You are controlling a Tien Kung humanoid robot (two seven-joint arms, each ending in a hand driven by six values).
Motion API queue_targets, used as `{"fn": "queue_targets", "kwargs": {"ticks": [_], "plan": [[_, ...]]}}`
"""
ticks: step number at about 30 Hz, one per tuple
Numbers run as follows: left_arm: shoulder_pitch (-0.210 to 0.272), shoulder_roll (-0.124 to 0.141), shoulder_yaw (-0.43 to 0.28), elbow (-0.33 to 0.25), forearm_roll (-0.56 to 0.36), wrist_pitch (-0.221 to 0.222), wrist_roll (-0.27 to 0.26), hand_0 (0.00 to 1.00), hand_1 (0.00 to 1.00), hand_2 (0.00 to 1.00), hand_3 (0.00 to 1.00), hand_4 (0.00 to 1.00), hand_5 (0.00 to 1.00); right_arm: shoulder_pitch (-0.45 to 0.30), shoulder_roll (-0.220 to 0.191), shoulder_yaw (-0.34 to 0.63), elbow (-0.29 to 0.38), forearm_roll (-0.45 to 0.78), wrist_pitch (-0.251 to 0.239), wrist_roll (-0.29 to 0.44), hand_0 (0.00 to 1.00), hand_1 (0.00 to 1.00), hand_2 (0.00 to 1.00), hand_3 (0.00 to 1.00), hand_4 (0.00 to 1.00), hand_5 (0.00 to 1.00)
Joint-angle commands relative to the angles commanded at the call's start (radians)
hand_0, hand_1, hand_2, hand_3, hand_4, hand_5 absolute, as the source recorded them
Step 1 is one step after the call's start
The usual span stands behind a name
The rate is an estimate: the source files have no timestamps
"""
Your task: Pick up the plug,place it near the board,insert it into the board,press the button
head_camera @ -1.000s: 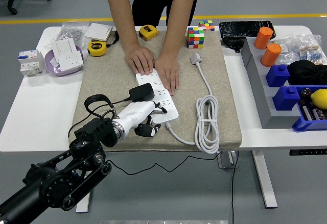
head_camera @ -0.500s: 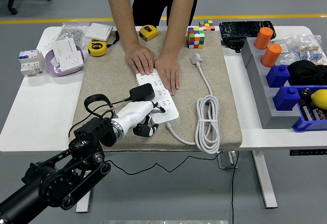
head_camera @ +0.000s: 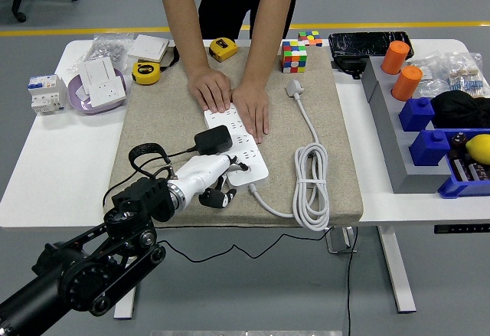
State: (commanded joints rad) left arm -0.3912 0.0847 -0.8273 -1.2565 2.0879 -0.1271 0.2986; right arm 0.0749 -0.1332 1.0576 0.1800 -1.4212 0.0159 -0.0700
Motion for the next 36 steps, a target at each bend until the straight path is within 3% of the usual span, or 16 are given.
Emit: {"fn": "queue_targets", "kwargs": {"ticks": [5, 9, 13, 16, 18, 19, 22, 24, 25, 30, 31, 36], "plan": [[0.004, 0.004, -0.012, -0.019, 0.007, 0.002, 0.0, 0.103, 0.002, 0.145, 0.693, 0.591, 0.002, 0.0, 0.0, 0.0, 0.0, 0.001, 0.0, 0.0, 0.816, 0.718, 0.695, 0.606, 0.883, 0.566], [0.014, 0.013, -0.044, -0.08, 0.022, -0.009, 0.007, 0.104, 0.002, 0.147, 0.679, 0.534, 0.002, -0.001, 0.001, 0.001, 0.0, 0.0, 0.0, 0.0, 0.816, 0.719, 0.695, 0.606, 0.883, 0.566], [0.035, 0.025, -0.099, -0.181, 0.033, -0.01, 0.007, 0.113, 0.012, 0.153, 0.665, 0.508, 0.002, -0.002, 0.001, 0.002, 0.0, -0.001, 0.0, 0.0, 0.816, 0.719, 0.695, 0.606, 0.883, 0.566], [0.058, 0.027, -0.15, -0.269, 0.002, 0.02, -0.021, 0.113, 0.012, 0.153, 0.665, 0.508, 0.002, -0.002, 0.001, 0.004, 0.0, -0.002, 0.0, 0.0, 0.816, 0.719, 0.695, 0.606, 0.883, 0.566], [0.087, 0.016, -0.206, -0.325, -0.053, 0.097, -0.089, 0.113, 0.012, 0.153, 0.665, 0.508, 0.002, -0.002, 0.002, 0.006, 0.0, -0.003, 0.0, 0.0, 0.816, 0.719, 0.695, 0.606, 0.883, 0.566], [0.097, 0.011, -0.228, -0.34, -0.085, 0.133, -0.122, 0.21, 0.257, 0.369, 0.614, 0.7, 0.079, -0.002, 0.002, 0.006, 0.0, -0.003, 0.0, 0.0, 0.816, 0.718, 0.695, 0.606, 0.883, 0.566], [0.134, -0.016, -0.306, -0.357, -0.208, 0.244, -0.238, 0.21, 0.257, 0.369, 0.614, 0.7, 0.079, -0.001, 0.004, 0.007, 0.0, -0.003, 0.0, 0.0, 0.816, 0.718, 0.695, 0.606, 0.883, 0.566], [0.16, -0.034, -0.361, -0.359, -0.293, 0.288, -0.308, 0.21, 0.257, 0.369, 0.614, 0.7, 0.079, 0.0, 0.006, 0.004, 0.0, 0.001, -0.001, 0.001, 0.816, 0.718, 0.695, 0.606, 0.883, 0.566], [0.17, -0.039, -0.385, -0.357, -0.332, 0.293, -0.337, 0.774, 0.773, 0.714, 0.684, 0.998, 0.326, 0.0, 0.006, 0.005, 0.0, 0.001, -0.001, 0.001, 0.816, 0.718, 0.695, 0.606, 0.883, 0.566], [0.216, -0.06, -0.479, -0.35, -0.553, 0.24, -0.426, 0.774, 0.773, 0.714, 0.684, 0.998, 0.326, -0.001, 0.006, 0.015, 0.0, -0.006, -0.001, 0.0, 0.816, 0.719, 0.695, 0.607, 0.883, 0.566], [0.222, -0.063, -0.489, -0.35, -0.592, 0.229, -0.435, 0.998, 0.998, 0.998, 0.965, 0.998, 0.731, -0.002, 0.006, 0.015, 0.0, -0.006, -0.001, 0.0, 0.815, 0.719, 0.695, 0.607, 0.883, 0.566], [0.26, -0.085, -0.551, -0.357, -0.797, 0.168, -0.493, 0.998, 0.998, 0.998, 0.965, 0.998, 0.731, -0.002, 0.008, 0.014, 0.0, -0.002, -0.001, 0.001, 0.815, 0.719, 0.695, 0.607, 0.883, 0.566]]}}
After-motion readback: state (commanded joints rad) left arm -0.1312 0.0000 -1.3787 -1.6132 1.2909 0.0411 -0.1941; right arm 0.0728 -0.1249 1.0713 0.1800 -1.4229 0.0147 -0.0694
